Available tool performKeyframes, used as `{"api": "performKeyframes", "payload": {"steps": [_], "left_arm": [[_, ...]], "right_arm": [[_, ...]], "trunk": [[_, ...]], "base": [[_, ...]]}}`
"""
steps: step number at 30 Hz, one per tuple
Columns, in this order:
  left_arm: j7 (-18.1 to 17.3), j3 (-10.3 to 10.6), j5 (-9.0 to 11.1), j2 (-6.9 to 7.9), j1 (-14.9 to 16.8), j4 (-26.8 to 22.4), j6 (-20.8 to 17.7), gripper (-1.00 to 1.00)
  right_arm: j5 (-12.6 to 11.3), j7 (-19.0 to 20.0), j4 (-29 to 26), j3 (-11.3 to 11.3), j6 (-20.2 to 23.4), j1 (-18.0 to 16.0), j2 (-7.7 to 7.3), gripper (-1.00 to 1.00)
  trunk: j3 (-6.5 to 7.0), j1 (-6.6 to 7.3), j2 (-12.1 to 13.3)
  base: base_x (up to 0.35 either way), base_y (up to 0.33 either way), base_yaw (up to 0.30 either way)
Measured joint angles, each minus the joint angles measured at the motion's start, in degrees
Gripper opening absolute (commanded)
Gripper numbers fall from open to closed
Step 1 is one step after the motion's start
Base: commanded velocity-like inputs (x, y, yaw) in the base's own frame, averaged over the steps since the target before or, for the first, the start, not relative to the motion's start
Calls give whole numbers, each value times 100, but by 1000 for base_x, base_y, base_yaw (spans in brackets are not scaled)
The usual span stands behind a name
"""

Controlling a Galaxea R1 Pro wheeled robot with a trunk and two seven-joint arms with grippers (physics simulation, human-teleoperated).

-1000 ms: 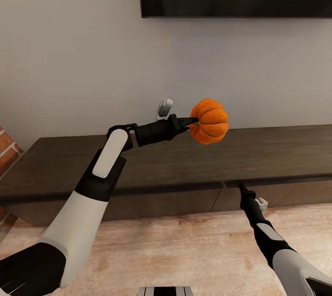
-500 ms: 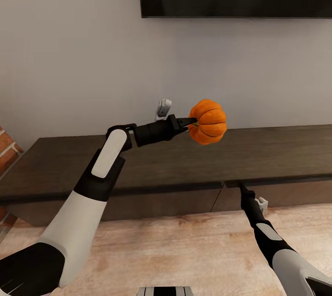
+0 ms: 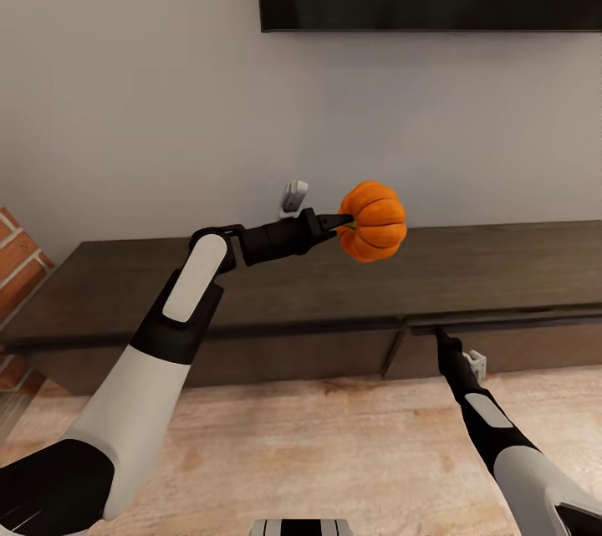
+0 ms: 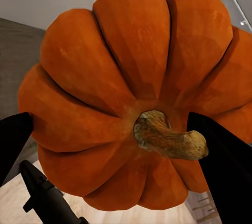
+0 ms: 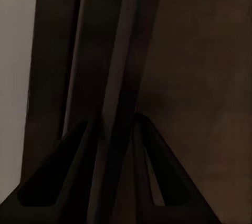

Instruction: Place each of the two pumpkins and all three candles from the living room inside a cabinet in the living room (use any cabinet), then make sure every cabinet is closed, and position the cauldron so it is next to a table in the living room.

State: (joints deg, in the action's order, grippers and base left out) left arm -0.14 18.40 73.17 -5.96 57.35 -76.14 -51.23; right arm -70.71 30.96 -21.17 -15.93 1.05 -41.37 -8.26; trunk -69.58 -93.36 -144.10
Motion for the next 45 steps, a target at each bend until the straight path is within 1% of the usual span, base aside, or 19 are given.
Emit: {"api": "performKeyframes", "payload": {"steps": [6,9,11,19,21,25,28,30,32,40,42,45], "left_arm": [[0,0,13,0,0,-7,0,-100],[0,0,-16,1,0,-10,0,-100],[0,0,22,1,0,-12,0,-100],[0,0,-12,2,0,-12,0,-100],[0,0,13,1,0,-15,0,-100],[0,0,-14,4,0,-16,0,-100],[0,0,16,5,0,-14,0,-100],[0,0,-15,3,0,-9,0,-100],[-1,0,14,2,0,-15,1,-100],[-1,0,-177,9,0,-14,4,-100],[-2,1,-150,9,0,-15,8,-100],[-1,6,-200,9,0,-14,5,-100]], "right_arm": [[-6,-5,-1,-10,0,-1,-2,-100],[-14,-3,0,-22,-6,-1,3,-100],[-19,-10,-2,-31,-3,-1,4,-100],[-26,-10,-2,-47,1,-1,5,-100],[-29,-10,-1,-52,-3,-1,5,-100],[-26,-46,-21,-47,-6,-1,5,-100],[-23,-91,-46,-42,-6,-1,5,-100],[-18,-103,-54,-33,-7,-1,6,-100],[-10,-108,-58,-20,-7,-1,6,-100],[22,-113,-70,34,-8,0,15,-100],[19,-112,-69,28,-8,0,16,-100],[14,-115,-70,20,-8,0,17,-100]], "trunk": [[0,-1,0],[0,-2,0],[0,-1,0],[0,-1,0],[0,-2,0],[0,-2,1],[0,-1,0],[0,-2,0],[0,-1,0],[0,-2,0],[0,-1,0],[0,-2,0]], "base": [[-141,0,0],[-168,0,0],[-117,0,0],[-115,0,0],[-138,0,0],[-127,0,0],[-103,0,0],[-139,-27,0],[-86,-15,0],[-139,-30,0],[-104,-3,0],[-172,-1,0]]}}
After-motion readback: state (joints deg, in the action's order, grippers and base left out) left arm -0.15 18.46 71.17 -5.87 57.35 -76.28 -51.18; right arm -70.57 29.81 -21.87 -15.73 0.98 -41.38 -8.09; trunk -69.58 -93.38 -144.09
